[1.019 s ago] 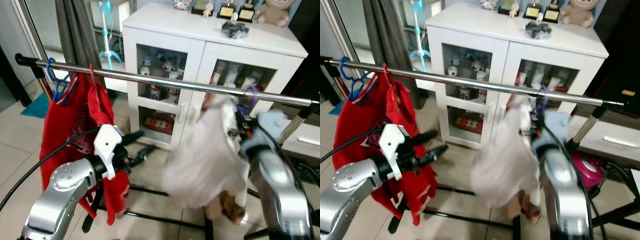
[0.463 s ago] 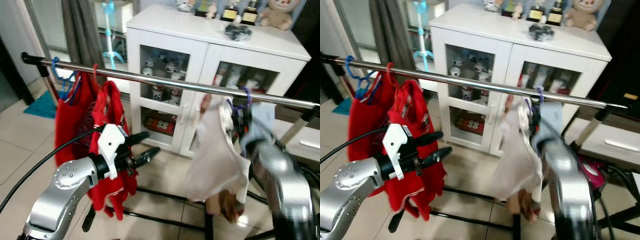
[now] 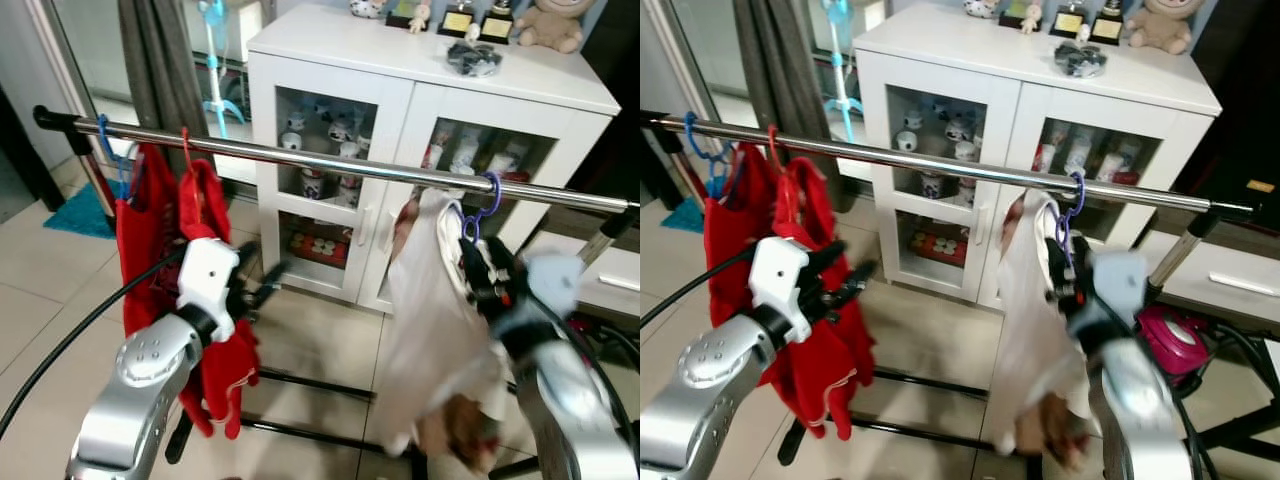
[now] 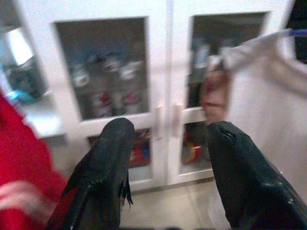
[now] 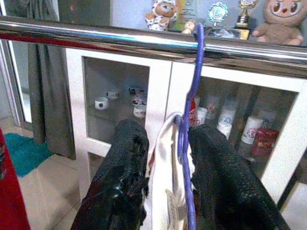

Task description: Hang hanger

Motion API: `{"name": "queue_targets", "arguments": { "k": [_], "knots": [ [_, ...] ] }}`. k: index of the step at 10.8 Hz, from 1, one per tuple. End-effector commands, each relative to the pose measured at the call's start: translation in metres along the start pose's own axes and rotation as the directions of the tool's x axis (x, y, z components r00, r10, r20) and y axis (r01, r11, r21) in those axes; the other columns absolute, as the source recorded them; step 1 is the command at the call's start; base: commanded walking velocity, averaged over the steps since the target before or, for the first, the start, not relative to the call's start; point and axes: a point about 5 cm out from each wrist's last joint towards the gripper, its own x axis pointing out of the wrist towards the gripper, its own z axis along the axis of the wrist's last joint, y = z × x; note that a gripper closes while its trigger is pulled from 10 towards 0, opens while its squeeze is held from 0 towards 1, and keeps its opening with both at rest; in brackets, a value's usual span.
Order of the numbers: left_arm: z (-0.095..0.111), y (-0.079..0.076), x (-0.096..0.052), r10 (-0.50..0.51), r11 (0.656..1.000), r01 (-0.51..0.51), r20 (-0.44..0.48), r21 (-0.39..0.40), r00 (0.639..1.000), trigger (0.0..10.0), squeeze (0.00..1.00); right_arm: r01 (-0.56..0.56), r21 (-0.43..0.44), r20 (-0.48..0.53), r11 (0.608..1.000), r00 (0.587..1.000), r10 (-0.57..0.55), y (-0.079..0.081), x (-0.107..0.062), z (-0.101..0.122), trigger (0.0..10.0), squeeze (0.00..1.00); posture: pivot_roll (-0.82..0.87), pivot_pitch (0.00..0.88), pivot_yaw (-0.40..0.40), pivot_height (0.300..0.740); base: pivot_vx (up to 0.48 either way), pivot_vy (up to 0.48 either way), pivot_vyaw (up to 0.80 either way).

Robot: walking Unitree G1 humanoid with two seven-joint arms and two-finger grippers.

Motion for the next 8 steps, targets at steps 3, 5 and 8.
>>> {"name": "queue_targets", "arguments": {
  "k": [3, 5, 8],
  "knots": [
    [0.004, 0.004, -0.020, 0.125, 0.992, -0.126, 0.028, 0.026, 0.992, 10.0, 0.00, -0.063, 0.119, -0.025, 0.991, 0.997, 0.067, 0.010, -0.019, 0.000, 10.0, 0.00, -0.06, 0.000, -0.033, 0.740, 0.000, 0.000, 0.00],
    [0.008, 0.001, -0.028, 0.160, 0.987, -0.161, 0.043, 0.009, 0.986, 10.0, 0.00, -0.173, 0.076, -0.041, 0.982, 0.983, 0.177, 0.022, -0.011, -0.006, 10.0, 0.00, -0.04, 0.000, -0.046, 0.740, 0.000, 0.000, 0.00],
    [0.008, 0.001, -0.028, 0.158, 0.987, -0.158, 0.040, 0.009, 0.987, 10.0, 0.00, -0.181, 0.065, -0.057, 0.981, 0.981, 0.185, 0.023, -0.011, -0.009, 10.0, 0.00, -0.04, 0.000, -0.047, 0.740, 0.000, 0.000, 0.00]
  ]
}}
